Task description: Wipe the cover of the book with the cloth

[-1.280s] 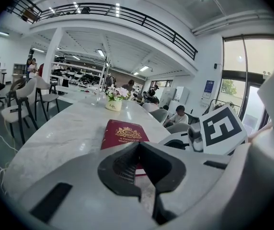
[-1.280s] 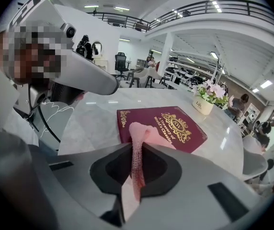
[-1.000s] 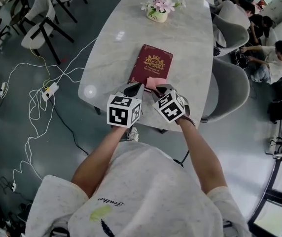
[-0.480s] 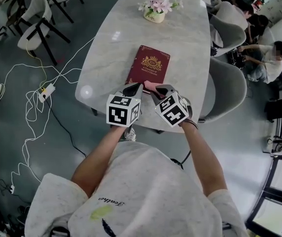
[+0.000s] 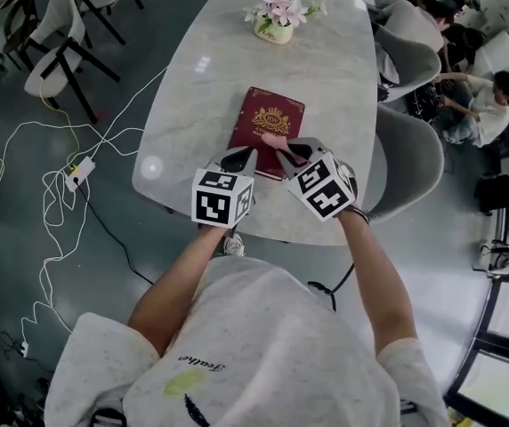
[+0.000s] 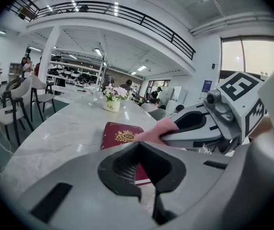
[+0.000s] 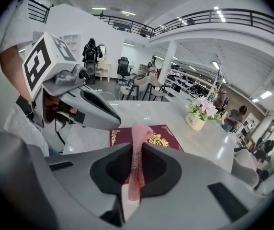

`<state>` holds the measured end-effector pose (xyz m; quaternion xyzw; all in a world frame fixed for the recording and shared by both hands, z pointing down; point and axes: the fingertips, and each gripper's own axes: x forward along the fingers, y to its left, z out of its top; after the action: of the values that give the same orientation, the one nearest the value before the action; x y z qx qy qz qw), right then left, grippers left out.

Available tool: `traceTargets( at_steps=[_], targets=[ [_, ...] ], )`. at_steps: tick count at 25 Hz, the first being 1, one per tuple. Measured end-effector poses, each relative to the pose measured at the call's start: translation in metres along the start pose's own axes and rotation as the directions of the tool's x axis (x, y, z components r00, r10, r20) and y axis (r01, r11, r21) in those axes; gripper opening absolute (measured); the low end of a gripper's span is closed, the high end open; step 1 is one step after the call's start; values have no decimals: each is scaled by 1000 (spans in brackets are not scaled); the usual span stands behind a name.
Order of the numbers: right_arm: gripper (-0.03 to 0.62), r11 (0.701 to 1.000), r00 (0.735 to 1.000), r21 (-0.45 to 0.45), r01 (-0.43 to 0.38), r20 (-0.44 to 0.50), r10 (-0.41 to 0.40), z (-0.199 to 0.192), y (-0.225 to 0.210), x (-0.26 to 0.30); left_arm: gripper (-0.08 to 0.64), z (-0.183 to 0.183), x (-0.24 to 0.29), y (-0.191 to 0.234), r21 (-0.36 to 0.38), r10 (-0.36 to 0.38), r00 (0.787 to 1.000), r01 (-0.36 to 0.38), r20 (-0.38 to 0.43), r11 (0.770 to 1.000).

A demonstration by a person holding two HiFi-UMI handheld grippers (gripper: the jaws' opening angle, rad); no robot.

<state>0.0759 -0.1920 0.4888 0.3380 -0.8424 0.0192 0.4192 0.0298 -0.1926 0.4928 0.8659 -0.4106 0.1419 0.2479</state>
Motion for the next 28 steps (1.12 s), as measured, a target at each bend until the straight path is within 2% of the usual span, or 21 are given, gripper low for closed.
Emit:
traceTargets(
  at_steps=[18,28],
  targets=[
    [20,995,995,-8,96,15,-95,36,-76,40,8,21,22,32,15,-10,1000,10,-7,1000],
    [18,982,983,-51,182,-31,-183,39,-110,87,8,24,37,46,-17,-15,1000,15,-20,1000]
  ],
)
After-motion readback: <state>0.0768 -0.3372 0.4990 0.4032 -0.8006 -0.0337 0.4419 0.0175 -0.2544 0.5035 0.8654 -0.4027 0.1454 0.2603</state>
